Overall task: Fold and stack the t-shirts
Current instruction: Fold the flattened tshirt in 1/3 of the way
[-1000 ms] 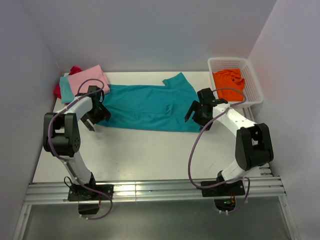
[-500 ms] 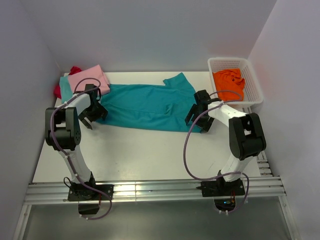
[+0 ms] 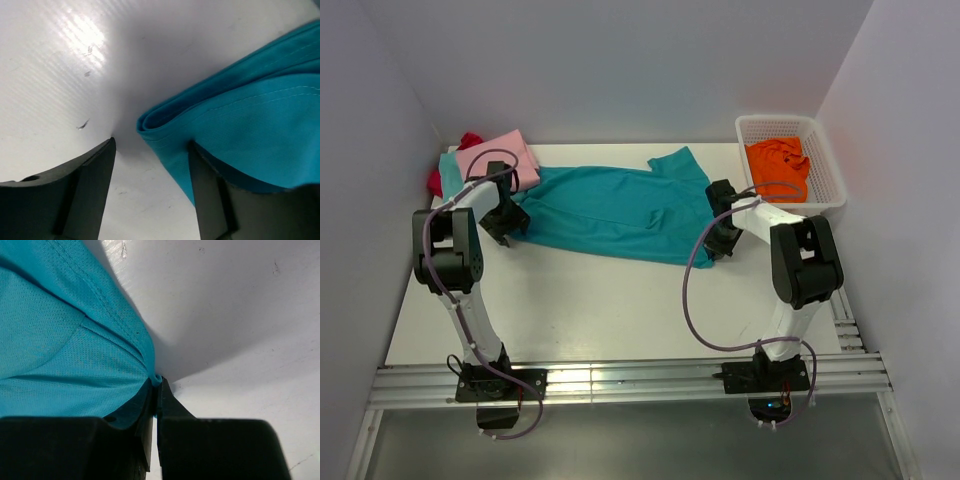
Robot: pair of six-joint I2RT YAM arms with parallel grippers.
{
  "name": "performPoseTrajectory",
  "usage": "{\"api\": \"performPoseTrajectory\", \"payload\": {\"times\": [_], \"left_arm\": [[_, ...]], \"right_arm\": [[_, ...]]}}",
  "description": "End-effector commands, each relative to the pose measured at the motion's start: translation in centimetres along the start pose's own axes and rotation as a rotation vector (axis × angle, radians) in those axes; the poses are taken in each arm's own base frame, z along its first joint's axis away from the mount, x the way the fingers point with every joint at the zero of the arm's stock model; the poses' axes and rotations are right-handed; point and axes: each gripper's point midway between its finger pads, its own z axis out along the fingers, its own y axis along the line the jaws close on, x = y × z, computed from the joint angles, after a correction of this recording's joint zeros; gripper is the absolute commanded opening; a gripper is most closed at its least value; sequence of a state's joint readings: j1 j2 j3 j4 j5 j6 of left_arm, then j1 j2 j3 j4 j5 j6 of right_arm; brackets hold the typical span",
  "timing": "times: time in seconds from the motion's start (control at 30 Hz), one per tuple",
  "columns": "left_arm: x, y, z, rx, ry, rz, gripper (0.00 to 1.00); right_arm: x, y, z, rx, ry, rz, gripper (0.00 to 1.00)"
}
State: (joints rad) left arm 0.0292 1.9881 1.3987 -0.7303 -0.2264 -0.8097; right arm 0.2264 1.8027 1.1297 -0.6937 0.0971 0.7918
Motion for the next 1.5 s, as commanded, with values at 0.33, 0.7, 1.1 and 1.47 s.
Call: {"api": "performPoseTrajectory", "payload": {"times": [0.33, 0.7, 1.1, 1.47], "left_arm": [[1.2, 0.8, 1.8, -0.04, 0.044, 0.009, 0.0], [7.8, 3.5, -3.5, 0.03, 0.086, 0.017, 0.0], [15.3, 8.9, -10.3, 0.053, 0.109, 0.007, 0.0], [18.9, 13.0, -15.9, 0.178, 0.157, -0.033, 0.9]], "right_arm": [[-0.9, -2.1, -0.5, 0.104, -0.028, -0.02, 0.0], [5.5, -6.2, -3.6, 0.077, 0.094, 0.028, 0.0], [10.6, -12.1, -7.3, 0.142, 0.15, 0.053, 0.0], [13.0, -14.7, -11.2, 0.089, 0.137, 0.068, 0.87]]}}
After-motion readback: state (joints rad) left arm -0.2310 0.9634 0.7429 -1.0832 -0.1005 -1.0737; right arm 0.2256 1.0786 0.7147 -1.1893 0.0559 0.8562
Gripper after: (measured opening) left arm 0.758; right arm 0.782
